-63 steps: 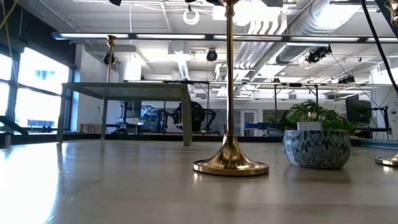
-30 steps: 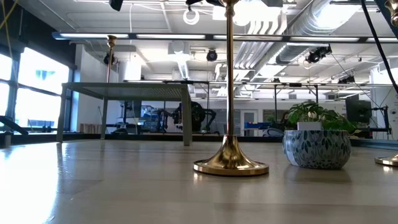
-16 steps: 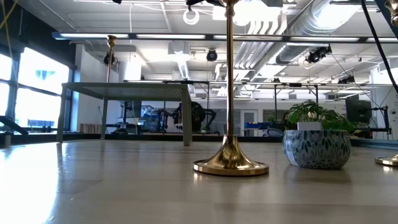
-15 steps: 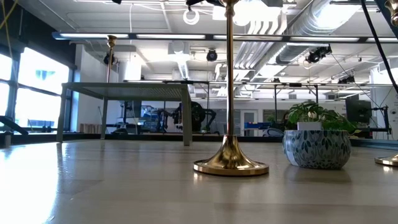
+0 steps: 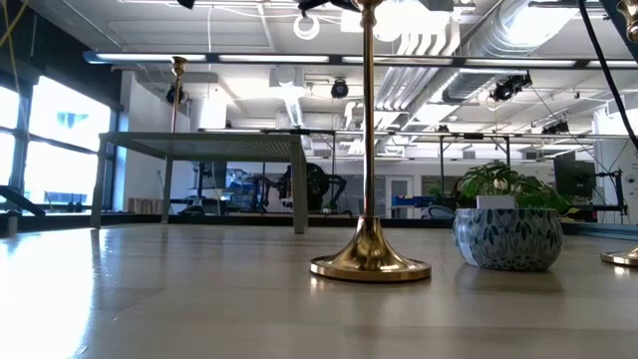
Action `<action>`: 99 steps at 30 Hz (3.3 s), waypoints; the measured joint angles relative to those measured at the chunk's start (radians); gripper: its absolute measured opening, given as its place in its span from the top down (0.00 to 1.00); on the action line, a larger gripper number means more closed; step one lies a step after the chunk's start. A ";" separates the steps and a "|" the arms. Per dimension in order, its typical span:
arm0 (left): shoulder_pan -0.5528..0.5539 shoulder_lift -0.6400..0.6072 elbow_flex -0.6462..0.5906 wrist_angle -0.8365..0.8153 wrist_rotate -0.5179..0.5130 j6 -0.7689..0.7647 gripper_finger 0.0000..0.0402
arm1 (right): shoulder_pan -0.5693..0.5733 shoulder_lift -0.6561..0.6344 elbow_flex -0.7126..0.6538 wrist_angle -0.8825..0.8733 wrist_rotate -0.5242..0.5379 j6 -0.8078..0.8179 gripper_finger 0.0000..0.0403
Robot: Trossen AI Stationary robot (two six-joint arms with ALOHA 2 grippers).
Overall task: Pick & Place candle stick holders
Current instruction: Put the top right blue patterned round candle on the shelf
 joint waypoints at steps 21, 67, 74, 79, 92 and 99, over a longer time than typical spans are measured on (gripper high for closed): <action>0.000 0.001 0.000 -0.042 -0.107 0.057 0.52 | -0.007 0.000 0.000 0.000 0.001 -0.001 0.26; -0.065 0.000 -0.001 -0.064 -0.230 0.108 0.01 | -0.007 0.000 0.000 0.000 -0.005 -0.019 0.26; -0.065 0.000 -0.001 -0.067 -0.119 0.106 0.04 | -0.007 -0.001 0.000 -0.007 -0.006 -0.027 0.26; -0.066 0.000 -0.001 -0.068 -0.051 0.107 0.04 | -0.007 -0.001 0.000 -0.007 -0.006 -0.027 0.26; -0.064 0.000 -0.001 -0.051 0.093 0.246 0.04 | -0.001 -0.001 0.000 -0.007 -0.032 -0.038 0.26; 0.013 0.001 0.000 0.015 0.183 0.292 0.04 | 0.007 -0.001 0.000 -0.007 -0.054 -0.045 0.26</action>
